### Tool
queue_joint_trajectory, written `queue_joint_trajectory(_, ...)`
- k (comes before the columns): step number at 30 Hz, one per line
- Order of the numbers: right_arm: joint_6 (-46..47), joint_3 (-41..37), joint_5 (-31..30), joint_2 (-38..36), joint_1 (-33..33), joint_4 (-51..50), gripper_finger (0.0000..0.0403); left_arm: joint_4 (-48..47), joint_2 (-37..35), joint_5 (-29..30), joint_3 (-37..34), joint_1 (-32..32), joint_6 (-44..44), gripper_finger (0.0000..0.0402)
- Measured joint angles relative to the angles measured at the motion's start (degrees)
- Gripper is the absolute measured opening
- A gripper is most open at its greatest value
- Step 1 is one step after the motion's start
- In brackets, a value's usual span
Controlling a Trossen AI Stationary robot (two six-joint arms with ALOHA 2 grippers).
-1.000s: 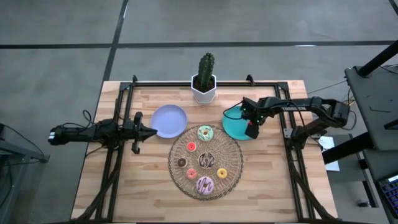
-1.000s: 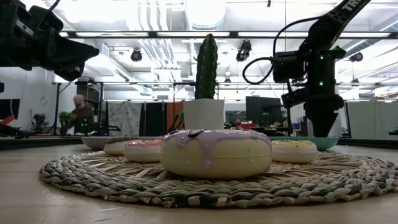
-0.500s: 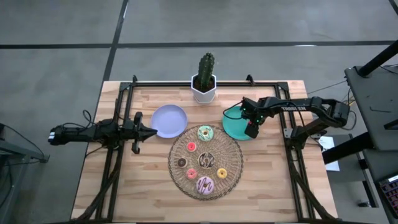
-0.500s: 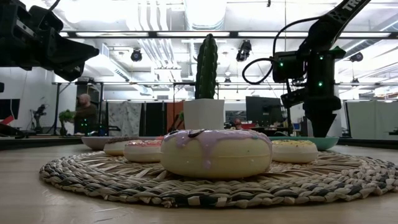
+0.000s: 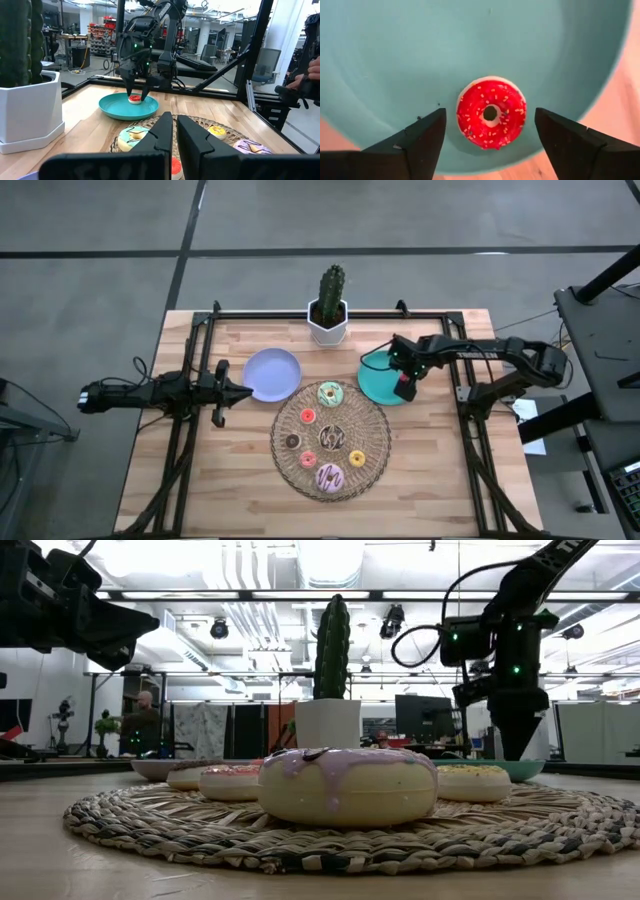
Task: Pick & Place donuts
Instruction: Put the small yellow donut on the blue plate
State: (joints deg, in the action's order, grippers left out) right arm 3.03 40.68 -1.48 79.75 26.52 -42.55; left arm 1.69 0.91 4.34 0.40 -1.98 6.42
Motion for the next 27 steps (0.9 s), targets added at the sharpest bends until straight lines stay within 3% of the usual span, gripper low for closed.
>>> queue_joint_trajectory(14, 3.37, 8.56, 0.44, -10.72, -6.07, -0.65, 0.0299, 0.00, -0.01, 0.00, 0.01, 0.00, 0.00, 0.0000)
queue_joint_trajectory(27, -1.26, 17.46, 0.46, -7.14, -18.79, -0.33, 0.0301, 0.00, -0.01, 0.00, 0.01, 0.00, 0.00, 0.0000)
